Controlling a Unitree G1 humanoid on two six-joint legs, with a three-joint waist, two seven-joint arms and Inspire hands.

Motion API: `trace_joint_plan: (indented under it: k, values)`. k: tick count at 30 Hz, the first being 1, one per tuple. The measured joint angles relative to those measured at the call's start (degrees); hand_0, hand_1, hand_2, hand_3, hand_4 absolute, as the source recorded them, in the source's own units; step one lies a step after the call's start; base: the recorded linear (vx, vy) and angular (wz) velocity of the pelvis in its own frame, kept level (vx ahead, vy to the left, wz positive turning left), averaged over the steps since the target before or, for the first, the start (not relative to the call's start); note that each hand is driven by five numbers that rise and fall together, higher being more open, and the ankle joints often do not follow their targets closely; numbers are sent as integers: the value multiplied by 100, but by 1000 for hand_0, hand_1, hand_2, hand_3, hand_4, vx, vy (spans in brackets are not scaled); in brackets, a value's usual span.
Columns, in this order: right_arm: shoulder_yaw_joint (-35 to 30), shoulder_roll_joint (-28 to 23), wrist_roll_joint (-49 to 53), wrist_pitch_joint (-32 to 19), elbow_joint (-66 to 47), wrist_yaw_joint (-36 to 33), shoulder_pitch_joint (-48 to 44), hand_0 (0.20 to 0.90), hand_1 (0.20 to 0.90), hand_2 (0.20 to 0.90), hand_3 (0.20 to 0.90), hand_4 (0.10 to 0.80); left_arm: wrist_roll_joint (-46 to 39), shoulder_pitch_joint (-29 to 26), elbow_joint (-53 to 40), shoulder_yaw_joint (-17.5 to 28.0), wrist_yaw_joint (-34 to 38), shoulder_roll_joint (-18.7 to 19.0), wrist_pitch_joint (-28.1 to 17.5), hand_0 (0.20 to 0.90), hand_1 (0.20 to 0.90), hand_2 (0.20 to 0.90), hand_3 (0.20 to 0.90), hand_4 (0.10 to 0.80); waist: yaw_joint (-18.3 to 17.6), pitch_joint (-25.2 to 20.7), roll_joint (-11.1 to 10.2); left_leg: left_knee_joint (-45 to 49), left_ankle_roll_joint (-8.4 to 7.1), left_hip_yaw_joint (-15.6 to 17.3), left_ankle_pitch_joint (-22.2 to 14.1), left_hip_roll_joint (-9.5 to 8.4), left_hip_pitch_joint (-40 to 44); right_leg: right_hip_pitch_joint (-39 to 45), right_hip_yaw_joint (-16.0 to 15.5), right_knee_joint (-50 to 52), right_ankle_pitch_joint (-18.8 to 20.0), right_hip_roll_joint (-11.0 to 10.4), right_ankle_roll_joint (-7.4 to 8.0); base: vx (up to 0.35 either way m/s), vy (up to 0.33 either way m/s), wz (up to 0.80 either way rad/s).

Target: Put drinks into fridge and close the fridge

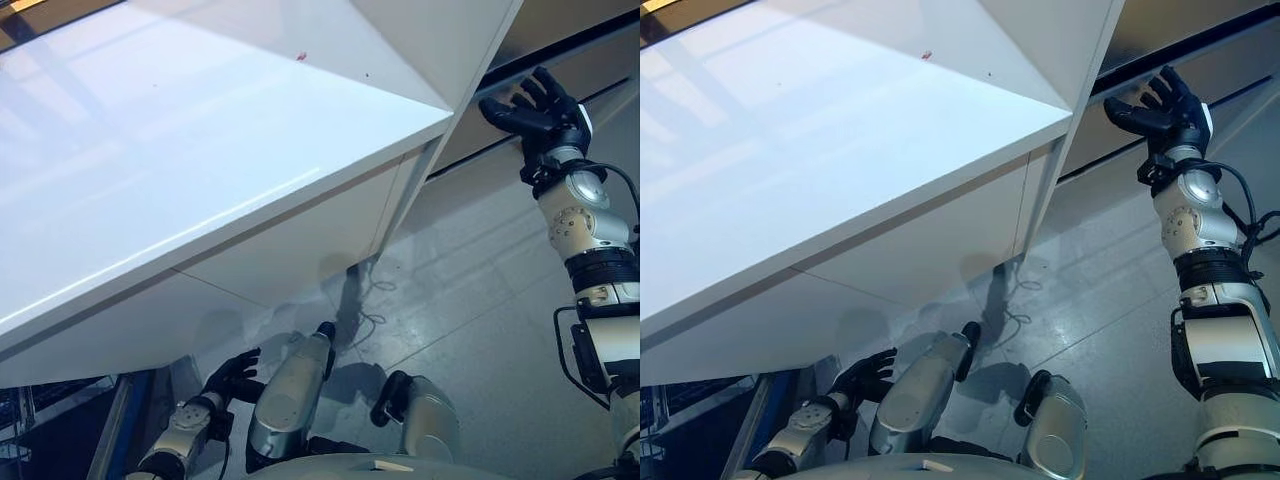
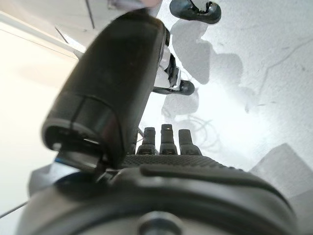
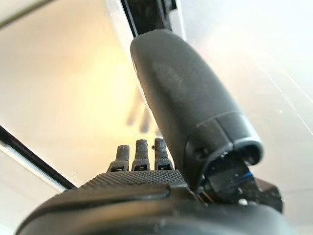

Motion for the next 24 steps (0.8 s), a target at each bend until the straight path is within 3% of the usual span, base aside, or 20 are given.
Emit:
trace_joint_plan:
  k: [5, 9, 11, 17, 19, 24]
  values:
    - [-273, 308, -191, -465, -1346, -489, 279, 900, 900, 900, 900, 800, 8, -76, 7, 37, -5, 68, 50, 900, 900, 900, 900, 800, -136, -29, -81, -340, 34, 267, 16, 180, 317, 207, 249, -520, 269, 203, 77, -32, -33, -33]
    - [-546, 687, -216, -470, -1848, -543, 1020, 900, 900, 900, 900, 800, 10, 31, 27, 249, 8, 192, 257, 900, 900, 900, 900, 800, -367, -369, -401, -763, 42, 460, 85, 338, 561, 422, 393, -1142, 552, 394, 117, -25, -44, -31]
    - [-678, 886, -211, -330, -1837, -517, 1576, 900, 900, 900, 900, 800, 14, 86, 58, 286, 22, 220, 263, 900, 900, 900, 900, 800, -472, -715, -547, -997, 36, 592, 119, 410, 645, 481, 514, -1502, 720, 505, 131, 6, -34, -38]
    - [-892, 1388, -216, -6, -1778, 155, 3521, 900, 900, 900, 900, 800, -1, 267, 123, 366, 55, 37, 229, 900, 900, 900, 900, 800, -920, -1397, -577, -1791, 45, 862, 291, 491, 1130, 882, 721, -2456, 1101, 649, 187, -12, -31, -28]
    - [-895, 1656, -329, 183, -1364, 603, 4304, 900, 900, 900, 900, 800, 7, 428, 102, 435, 74, -120, 158, 900, 900, 900, 900, 800, -1035, -1636, -578, -2112, 19, 996, 347, 553, 1335, 1024, 827, -2761, 1204, 720, 177, -25, -37, -30]
    - [-803, 2051, -893, 557, -123, 973, 5473, 900, 900, 900, 900, 800, 16, 534, 112, 462, 3, -221, 120, 900, 900, 900, 900, 800, -1326, -1903, -559, -2579, -71, 1085, 493, 641, 1550, 1137, 885, -3130, 1327, 858, 116, -36, -21, -16]
